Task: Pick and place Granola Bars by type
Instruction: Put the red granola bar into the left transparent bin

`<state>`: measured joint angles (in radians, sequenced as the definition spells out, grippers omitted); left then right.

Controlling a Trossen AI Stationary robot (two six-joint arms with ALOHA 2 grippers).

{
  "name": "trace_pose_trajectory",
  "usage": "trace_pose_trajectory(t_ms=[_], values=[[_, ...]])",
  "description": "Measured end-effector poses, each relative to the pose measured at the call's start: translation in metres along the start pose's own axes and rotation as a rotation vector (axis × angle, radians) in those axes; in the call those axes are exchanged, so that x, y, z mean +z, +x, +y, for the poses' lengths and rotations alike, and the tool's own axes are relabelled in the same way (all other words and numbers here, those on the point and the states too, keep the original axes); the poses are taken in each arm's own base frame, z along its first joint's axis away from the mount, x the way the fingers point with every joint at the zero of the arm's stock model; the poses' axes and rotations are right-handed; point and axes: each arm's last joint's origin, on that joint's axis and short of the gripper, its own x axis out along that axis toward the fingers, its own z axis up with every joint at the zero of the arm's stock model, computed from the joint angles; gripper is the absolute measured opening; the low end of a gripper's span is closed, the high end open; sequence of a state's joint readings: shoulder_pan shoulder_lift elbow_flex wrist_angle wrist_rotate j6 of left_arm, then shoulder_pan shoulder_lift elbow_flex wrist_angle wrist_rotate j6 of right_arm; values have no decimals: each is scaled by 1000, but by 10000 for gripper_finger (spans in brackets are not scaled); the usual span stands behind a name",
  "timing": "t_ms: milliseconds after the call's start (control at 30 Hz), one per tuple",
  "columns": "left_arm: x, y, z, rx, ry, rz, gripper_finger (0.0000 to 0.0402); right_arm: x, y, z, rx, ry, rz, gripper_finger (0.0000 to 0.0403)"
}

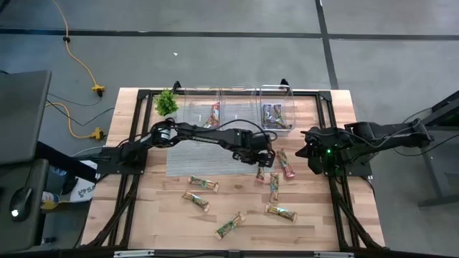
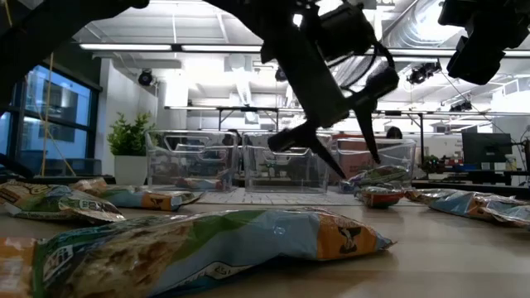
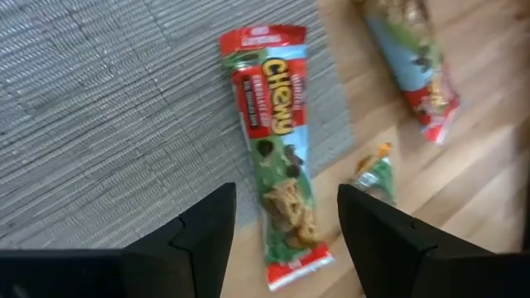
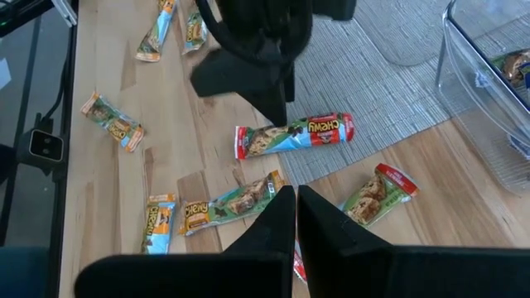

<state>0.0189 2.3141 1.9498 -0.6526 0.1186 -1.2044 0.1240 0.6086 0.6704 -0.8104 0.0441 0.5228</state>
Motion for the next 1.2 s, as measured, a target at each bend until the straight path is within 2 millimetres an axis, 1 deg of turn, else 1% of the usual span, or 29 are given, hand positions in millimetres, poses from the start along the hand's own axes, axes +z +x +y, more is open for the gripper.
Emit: trace_pose_trajectory(t_ms=[167, 267, 367, 467, 500, 533, 600, 633, 700, 800, 867, 933, 1033, 1067, 1100, 1133, 1200], values=[[2, 3, -5, -59, 19, -20, 204, 0, 0, 0, -1, 0, 0, 0], [1, 8, -1, -30, 26, -6, 204, 0, 0, 0, -1, 1, -1, 0], [3, 11, -4, -57, 34, -6, 204, 0, 0, 0, -3, 3, -2, 0], [0, 15, 0, -32, 51, 42, 204, 0, 0, 0, -1, 17, -1, 0], [1, 13, -2, -33, 68, 46, 204, 0, 0, 0, 1, 18, 1, 0], [2, 6, -6, -36, 94, 44, 204, 0, 0, 0, 6, 21, 4, 0], [6, -19, -17, -25, 160, 13, 204, 0, 0, 0, 17, 34, 10, 0], [7, -36, -22, -3, 190, -9, 204, 0, 0, 1, 22, 38, 13, 0], [8, -72, -24, 97, 238, -81, 204, -1, 0, 1, 23, 49, 15, 0], [7, -128, -27, 202, 286, -243, 204, 0, 0, 1, 23, 53, 15, 0], [4, -169, -26, 218, 280, -319, 204, 0, 0, 1, 24, 53, 14, 0], [-4, -205, -14, 305, 235, -348, 204, 0, 0, 1, 24, 57, 14, 0], [-22, -246, 8, 480, 132, -405, 204, 0, 0, 1, 23, 60, 14, 0], [-27, -254, 11, 482, 114, -442, 204, 0, 0, 1, 22, 63, 14, 0], [-31, -264, 13, 442, 112, -482, 204, 0, 0, 1, 21, 64, 14, 0], [-37, -278, 21, 425, 107, -489, 204, 0, 0, 1, 22, 63, 13, 0], [-45, -290, 34, 437, 60, -497, 204, 0, 0, 1, 23, 64, 12, 0]])
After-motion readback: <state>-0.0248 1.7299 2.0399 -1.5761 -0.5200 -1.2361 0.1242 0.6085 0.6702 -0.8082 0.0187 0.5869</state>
